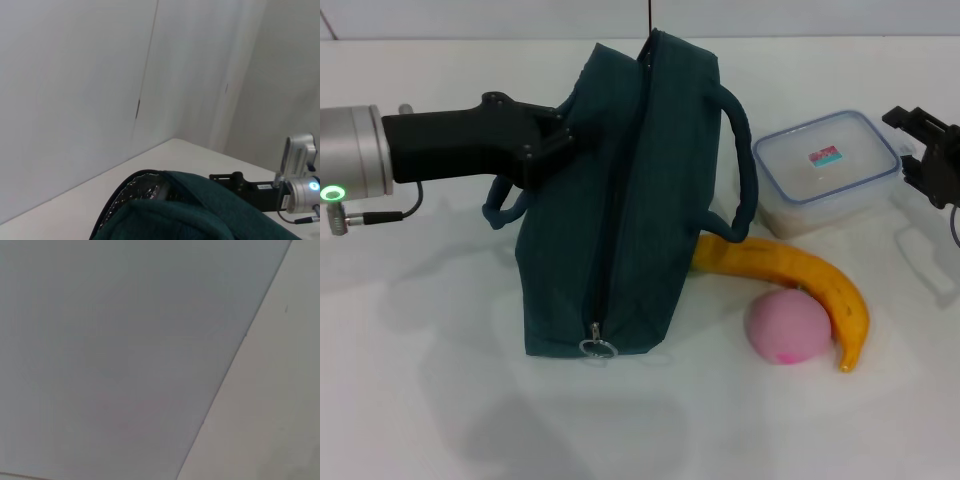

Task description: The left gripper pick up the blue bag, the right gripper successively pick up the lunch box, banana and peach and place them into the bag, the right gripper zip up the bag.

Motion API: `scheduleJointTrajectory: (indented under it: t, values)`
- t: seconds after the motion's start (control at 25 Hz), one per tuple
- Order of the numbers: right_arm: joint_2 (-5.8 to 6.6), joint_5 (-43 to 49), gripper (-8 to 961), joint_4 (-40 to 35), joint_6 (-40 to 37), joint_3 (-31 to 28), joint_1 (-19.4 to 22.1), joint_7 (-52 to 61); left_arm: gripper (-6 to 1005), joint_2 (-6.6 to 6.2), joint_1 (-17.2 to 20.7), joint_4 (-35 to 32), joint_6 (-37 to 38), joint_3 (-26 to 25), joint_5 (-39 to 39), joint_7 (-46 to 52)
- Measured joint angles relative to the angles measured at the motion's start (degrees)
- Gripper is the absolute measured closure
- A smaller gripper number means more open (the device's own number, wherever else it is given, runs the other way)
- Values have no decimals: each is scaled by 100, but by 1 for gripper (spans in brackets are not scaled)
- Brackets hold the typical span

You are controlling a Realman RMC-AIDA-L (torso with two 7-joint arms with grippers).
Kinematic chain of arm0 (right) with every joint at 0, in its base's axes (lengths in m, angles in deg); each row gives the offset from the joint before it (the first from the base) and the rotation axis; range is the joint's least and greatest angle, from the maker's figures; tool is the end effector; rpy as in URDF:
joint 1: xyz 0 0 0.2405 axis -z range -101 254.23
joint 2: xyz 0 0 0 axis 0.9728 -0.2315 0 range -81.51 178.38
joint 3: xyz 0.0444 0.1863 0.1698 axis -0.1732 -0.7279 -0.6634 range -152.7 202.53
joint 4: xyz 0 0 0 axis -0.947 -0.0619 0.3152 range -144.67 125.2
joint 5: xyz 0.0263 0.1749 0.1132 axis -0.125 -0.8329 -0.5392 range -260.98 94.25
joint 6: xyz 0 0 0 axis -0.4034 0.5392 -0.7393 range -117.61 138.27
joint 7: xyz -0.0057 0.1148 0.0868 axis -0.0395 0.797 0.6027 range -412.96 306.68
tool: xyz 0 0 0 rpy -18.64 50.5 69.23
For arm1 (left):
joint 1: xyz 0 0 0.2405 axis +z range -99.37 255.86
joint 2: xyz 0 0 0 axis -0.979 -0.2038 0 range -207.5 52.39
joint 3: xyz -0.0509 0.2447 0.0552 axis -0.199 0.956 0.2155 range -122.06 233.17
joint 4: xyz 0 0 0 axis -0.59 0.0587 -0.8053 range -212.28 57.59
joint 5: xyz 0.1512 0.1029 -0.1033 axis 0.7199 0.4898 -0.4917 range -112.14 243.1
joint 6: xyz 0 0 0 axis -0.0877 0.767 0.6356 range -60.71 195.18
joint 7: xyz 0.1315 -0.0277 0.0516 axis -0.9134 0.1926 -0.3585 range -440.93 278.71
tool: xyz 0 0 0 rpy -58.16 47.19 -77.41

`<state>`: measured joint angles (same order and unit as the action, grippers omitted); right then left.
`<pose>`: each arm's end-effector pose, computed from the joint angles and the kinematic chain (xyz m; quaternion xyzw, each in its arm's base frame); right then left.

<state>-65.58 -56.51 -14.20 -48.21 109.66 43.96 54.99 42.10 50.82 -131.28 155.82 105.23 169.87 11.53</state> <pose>0.3208 0.3670 -0.0154 -0.5116 0.6884 0.4716 0.2049 -0.2184 0.3451 0.0303 -0.9326 -0.1996 -0.2652 0.1416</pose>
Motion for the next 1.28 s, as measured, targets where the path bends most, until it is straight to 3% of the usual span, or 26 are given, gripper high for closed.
scheduleJointTrajectory:
  t: [0.48, 1.28]
  values:
    - [45, 140, 332, -8, 167, 15, -184, 144, 958, 5, 22, -2, 11, 209, -201, 0]
    - [-111, 222, 446, -155, 307, -50, -264, -166, 957, -3, 91, 8, -17, 209, -166, -9]
